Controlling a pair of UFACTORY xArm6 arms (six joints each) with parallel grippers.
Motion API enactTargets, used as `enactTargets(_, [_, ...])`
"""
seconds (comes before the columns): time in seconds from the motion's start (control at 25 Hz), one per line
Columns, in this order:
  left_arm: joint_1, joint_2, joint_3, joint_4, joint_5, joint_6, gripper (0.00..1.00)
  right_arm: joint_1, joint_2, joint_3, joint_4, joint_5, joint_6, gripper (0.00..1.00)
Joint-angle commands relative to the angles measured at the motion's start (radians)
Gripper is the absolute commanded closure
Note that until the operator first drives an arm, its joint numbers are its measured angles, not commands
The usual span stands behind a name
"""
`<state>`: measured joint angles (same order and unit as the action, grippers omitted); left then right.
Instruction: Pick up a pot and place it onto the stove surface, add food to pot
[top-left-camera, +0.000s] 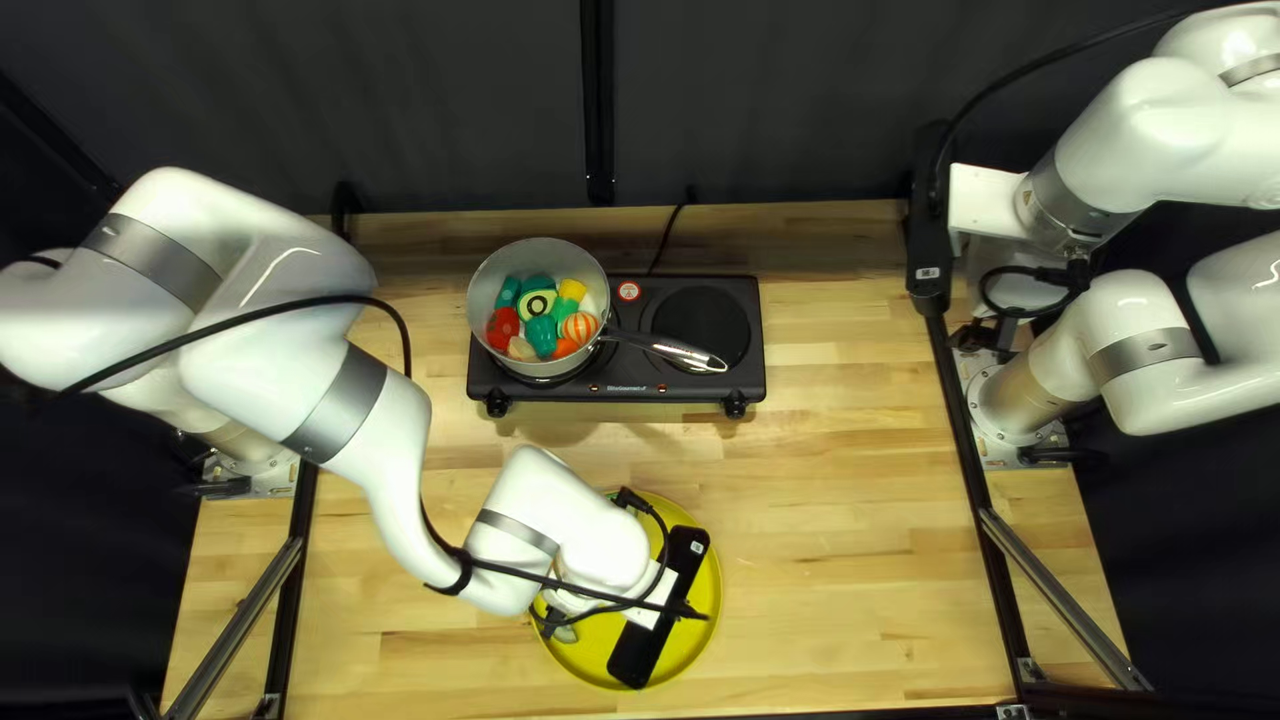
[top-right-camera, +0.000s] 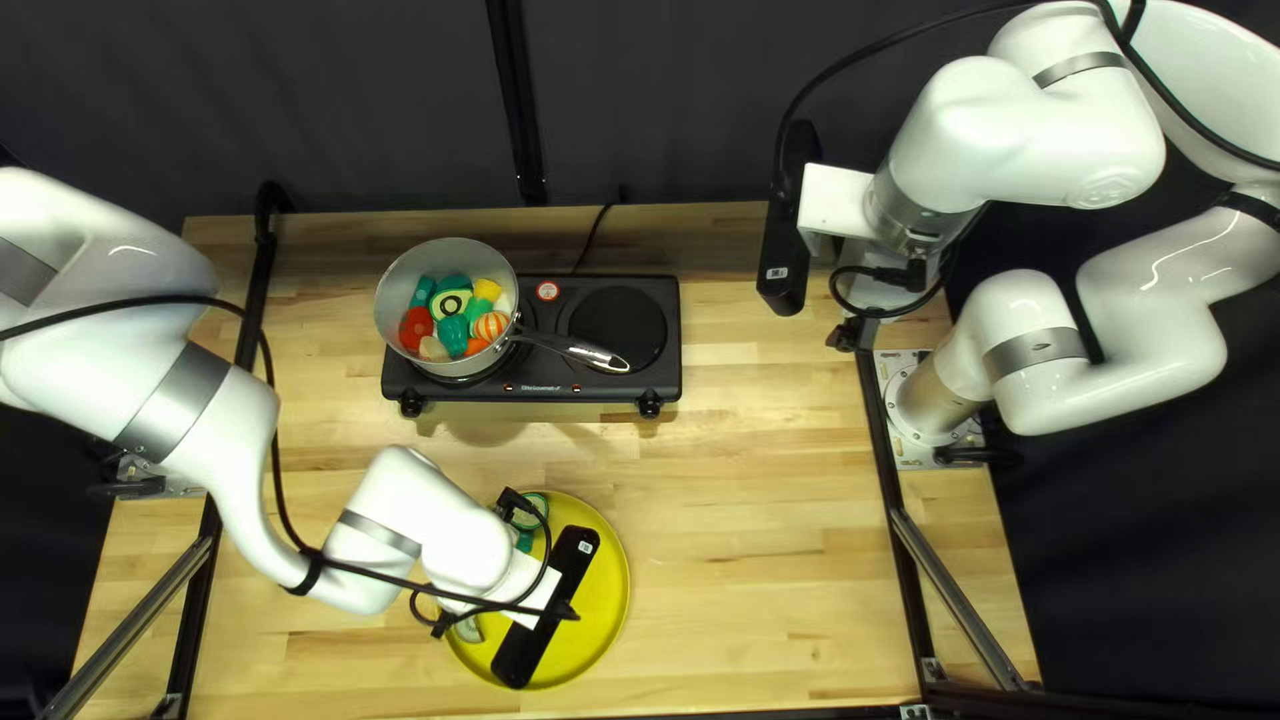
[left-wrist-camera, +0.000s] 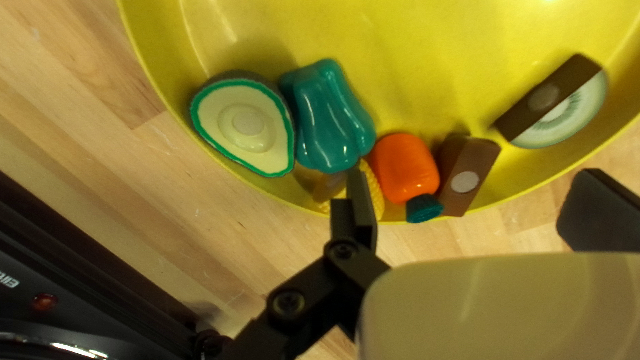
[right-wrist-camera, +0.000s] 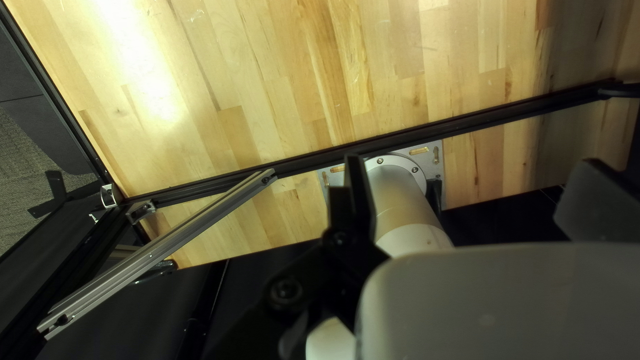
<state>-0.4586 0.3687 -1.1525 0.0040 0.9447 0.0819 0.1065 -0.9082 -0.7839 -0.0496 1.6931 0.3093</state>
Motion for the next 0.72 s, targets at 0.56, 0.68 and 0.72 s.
enactTargets(0.56, [-0.067, 0.051, -0.043, 0.002, -0.082, 0.064, 0.0, 0.0, 0.0, 0.0, 0.0, 0.0, 0.0, 0.0])
enactTargets(0.68, [-0.079, 0.049, -0.045, 0.003, -0.09, 0.081, 0.0, 0.0, 0.0, 0.0, 0.0, 0.0, 0.0, 0.0])
enactTargets(0.72, [-0.083, 0.047, -0.04, 0.003, -0.095, 0.082, 0.0, 0.0, 0.0, 0.0, 0.0, 0.0, 0.0, 0.0])
